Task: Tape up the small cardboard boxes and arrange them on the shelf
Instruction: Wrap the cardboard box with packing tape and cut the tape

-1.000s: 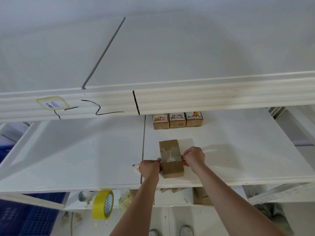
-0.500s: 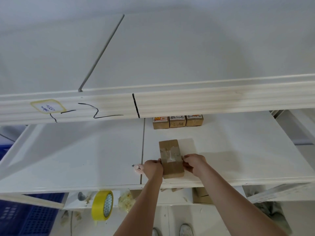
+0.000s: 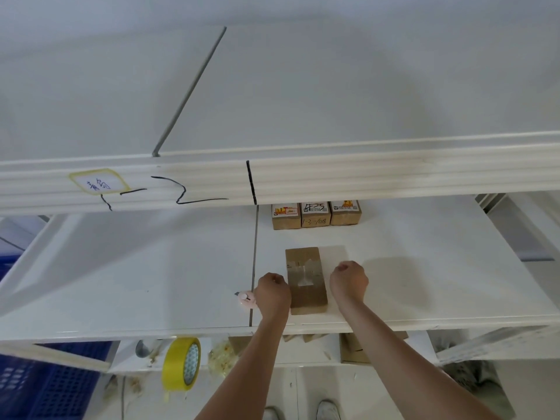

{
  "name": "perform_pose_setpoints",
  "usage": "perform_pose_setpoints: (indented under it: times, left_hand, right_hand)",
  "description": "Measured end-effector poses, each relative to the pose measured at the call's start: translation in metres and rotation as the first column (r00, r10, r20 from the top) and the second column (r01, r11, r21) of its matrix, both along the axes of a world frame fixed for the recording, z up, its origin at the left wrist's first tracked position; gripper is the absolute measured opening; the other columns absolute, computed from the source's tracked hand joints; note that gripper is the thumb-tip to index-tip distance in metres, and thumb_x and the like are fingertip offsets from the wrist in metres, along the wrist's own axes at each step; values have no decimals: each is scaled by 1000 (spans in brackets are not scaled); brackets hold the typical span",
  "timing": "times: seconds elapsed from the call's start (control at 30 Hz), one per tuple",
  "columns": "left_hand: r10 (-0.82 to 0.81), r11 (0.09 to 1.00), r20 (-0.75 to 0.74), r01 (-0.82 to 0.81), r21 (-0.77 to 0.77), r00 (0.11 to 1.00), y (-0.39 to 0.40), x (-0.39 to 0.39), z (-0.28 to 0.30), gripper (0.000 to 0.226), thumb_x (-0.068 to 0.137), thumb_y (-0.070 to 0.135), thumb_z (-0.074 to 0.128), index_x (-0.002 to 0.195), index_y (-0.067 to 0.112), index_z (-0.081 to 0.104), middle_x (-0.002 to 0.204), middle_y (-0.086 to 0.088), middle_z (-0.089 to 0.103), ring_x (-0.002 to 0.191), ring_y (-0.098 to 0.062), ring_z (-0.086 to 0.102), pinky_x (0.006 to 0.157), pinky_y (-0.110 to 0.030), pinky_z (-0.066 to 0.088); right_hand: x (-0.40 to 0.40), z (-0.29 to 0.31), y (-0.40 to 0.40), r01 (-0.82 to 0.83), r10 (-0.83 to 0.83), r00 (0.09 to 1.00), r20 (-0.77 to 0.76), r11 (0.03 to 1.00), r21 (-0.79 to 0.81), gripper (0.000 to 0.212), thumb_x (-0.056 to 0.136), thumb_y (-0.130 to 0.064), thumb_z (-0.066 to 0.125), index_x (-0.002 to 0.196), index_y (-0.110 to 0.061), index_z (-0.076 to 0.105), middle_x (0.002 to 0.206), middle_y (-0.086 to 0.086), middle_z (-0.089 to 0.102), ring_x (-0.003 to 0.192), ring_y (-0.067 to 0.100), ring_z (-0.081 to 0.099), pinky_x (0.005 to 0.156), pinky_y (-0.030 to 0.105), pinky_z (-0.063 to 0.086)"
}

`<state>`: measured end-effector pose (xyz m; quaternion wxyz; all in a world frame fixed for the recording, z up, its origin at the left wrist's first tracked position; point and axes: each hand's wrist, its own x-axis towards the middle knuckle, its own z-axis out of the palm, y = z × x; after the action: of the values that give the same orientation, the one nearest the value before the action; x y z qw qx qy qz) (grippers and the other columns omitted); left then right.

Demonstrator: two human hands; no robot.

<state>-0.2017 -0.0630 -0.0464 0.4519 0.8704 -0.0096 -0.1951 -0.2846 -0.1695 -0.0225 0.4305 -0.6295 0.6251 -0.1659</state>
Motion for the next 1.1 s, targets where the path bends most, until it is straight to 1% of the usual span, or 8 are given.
perform_pose_setpoints:
  times: [0.1,0.17,0.3,0.43,0.7,0.87,1.0,1.1]
  left_hand:
    - [-51,998,58,49,30,997,-4,-3,7,40,99,3,48,66,23,57,63,11,54,60,-4,52,54,-10,34]
    - [-69,997,42,68,32,997,-9,-2,9,36,96,2,52,65,17,62,65,7,59,64,-14,57,61,-19,42]
    - [-102,989,9,101,105,995,-13,4,9,28,90,3,60,63,8,58,59,-5,51,56,-17,46,55,-22,35]
    - [-161,970,12,156,185,987,-14,5,6,33,91,4,60,60,10,52,53,1,45,47,-9,40,44,-16,26]
    - [-206,951,-55,213,225,977,-15,9,-2,30,97,14,58,67,11,54,60,2,51,53,-9,46,47,-19,29]
    - [-210,961,-129,229,155,969,-20,20,4,27,90,35,72,86,10,62,76,-3,64,65,-14,59,54,-20,41]
    - [-265,939,-103,281,196,959,-20,29,3,32,84,36,81,92,9,66,78,-3,65,65,-11,59,49,-16,37]
    - [-261,942,-85,273,196,962,-16,29,-1,36,79,42,84,75,11,67,63,3,62,53,-6,55,45,-14,32]
  right_hand:
    - [9,8,10,-160,160,987,-9,987,-4,26,100,-3,45,89,-8,69,80,4,64,77,21,61,54,18,41]
    - [15,12,15,-255,255,965,-62,967,2,23,100,-4,47,90,-6,68,77,3,61,71,18,59,47,17,36]
    - [20,13,15,-320,321,937,-136,947,30,15,100,-6,54,105,0,67,100,14,69,84,24,64,58,22,44]
    - [22,11,12,-335,342,921,-185,940,71,16,95,-1,55,108,-1,66,103,14,69,94,29,67,68,29,51]
    - [28,7,8,-316,344,914,-216,936,154,15,99,-12,56,112,-7,60,105,10,65,97,28,65,74,33,55]
    - [25,9,0,-332,371,905,-208,921,202,22,91,-19,70,108,-6,62,98,8,65,91,26,66,62,29,51]
    - [23,8,-9,-292,342,925,-164,918,268,26,87,-19,78,102,-2,67,100,14,70,88,27,68,53,26,46]
    - [19,3,-13,-260,301,949,-95,916,306,24,82,-21,84,94,-2,73,94,12,73,88,28,70,63,29,52]
